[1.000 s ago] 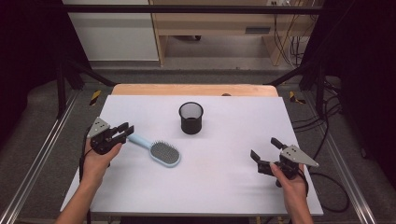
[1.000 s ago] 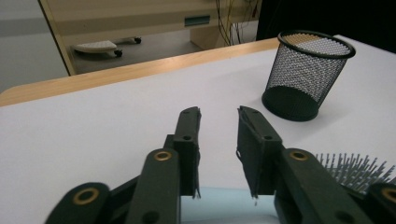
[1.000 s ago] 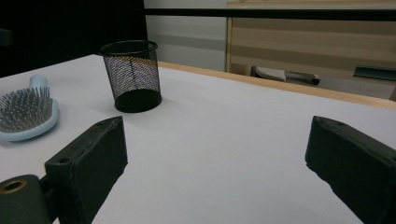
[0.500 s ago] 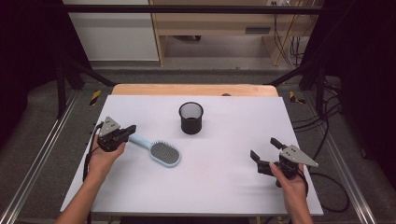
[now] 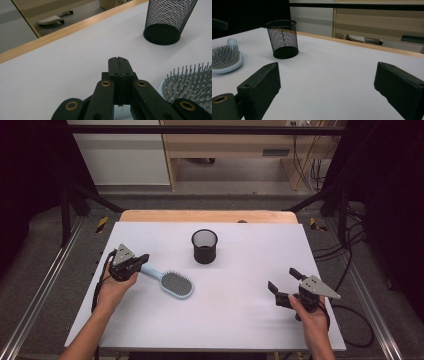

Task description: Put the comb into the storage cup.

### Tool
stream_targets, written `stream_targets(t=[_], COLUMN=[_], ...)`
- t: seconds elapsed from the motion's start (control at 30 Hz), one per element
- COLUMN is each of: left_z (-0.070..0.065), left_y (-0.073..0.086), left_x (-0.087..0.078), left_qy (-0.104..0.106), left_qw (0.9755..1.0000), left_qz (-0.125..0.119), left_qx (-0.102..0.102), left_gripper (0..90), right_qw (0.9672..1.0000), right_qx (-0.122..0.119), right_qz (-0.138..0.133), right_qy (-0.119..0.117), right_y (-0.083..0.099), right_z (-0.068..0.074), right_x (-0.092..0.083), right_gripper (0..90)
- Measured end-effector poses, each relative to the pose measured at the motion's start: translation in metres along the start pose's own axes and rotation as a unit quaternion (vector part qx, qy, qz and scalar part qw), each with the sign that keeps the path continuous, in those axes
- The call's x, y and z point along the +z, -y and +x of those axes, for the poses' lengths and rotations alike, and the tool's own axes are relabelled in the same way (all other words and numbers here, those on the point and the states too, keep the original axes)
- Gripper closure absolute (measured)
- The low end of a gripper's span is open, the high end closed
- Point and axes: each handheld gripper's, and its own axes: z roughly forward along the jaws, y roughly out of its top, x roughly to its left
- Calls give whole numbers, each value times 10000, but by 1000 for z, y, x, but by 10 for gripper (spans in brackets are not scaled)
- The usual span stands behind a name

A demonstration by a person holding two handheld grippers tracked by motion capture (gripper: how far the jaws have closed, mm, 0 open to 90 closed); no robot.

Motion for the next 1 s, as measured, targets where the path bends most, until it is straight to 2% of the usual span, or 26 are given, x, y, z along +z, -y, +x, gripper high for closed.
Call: stream_targets(t=[0.47, 0.83, 1.0], left_z=[-4, -5, -4], left_y=[6, 12, 14], left_x=[16, 26, 30], left_qy=[104, 167, 176], left_qw=[9992, 9969, 9963], left_qz=[329, 599, 667], left_qx=[218, 486, 505], left_gripper=[900, 900, 900], right_qw=[10000, 10000, 10000], right_qx=[-4, -4, 2], right_qz=[16, 28, 45], right_qy=[-6, -9, -16], right_y=[0, 1, 1], right_z=[0, 1, 1], right_x=[0, 1, 1], right_gripper=[69, 69, 69])
